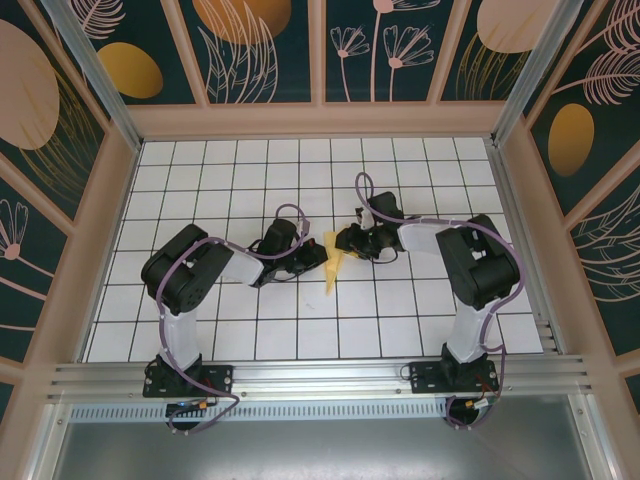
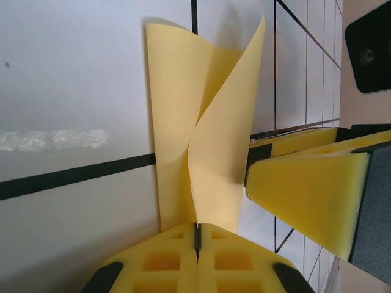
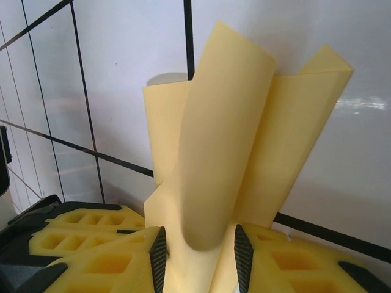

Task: Fold a paper plane with a square sheet of paper (fold left side to right side)
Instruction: Fold the wing for the fifth time at the center of the table.

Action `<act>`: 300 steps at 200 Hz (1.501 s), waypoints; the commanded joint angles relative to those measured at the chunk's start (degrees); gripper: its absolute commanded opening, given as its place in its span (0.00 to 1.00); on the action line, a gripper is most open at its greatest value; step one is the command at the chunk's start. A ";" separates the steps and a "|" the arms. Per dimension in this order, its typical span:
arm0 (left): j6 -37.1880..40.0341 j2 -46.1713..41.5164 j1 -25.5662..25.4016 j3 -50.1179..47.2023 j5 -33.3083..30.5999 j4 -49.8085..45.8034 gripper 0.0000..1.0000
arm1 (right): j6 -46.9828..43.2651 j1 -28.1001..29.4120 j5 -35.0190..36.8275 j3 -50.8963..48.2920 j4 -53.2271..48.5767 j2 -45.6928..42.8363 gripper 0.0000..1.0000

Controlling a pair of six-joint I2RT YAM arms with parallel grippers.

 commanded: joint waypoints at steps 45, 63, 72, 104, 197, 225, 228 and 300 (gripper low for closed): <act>0.41 2.10 0.12 -0.79 -0.86 -2.35 0.00 | 0.25 1.77 0.90 1.95 -0.67 -5.05 0.27; 0.49 2.11 0.15 -0.83 -0.95 -2.60 0.00 | 0.41 2.24 1.08 3.20 -0.57 -2.97 0.26; 0.53 2.11 0.03 -0.85 -1.13 -2.71 0.00 | 0.43 2.45 1.14 3.82 -0.45 -1.78 0.25; 0.90 1.94 0.08 -0.74 -2.04 -3.87 0.00 | 0.17 2.81 2.16 5.62 -1.04 1.53 0.25; 1.26 2.73 0.04 -0.83 -2.60 -4.65 0.00 | -1.33 2.81 6.07 5.90 -4.65 4.58 0.25; 1.25 2.15 0.07 -1.39 -2.14 -3.49 0.00 | -1.59 2.82 7.09 6.17 -6.04 5.55 0.24; 1.26 2.00 0.09 -1.51 -2.10 -3.28 0.00 | -1.59 2.81 7.25 6.21 -6.22 5.66 0.24; 2.82 -10.64 0.01 -6.66 -1.32 -3.18 0.20 | -1.68 1.85 8.28 3.29 -8.31 7.69 0.13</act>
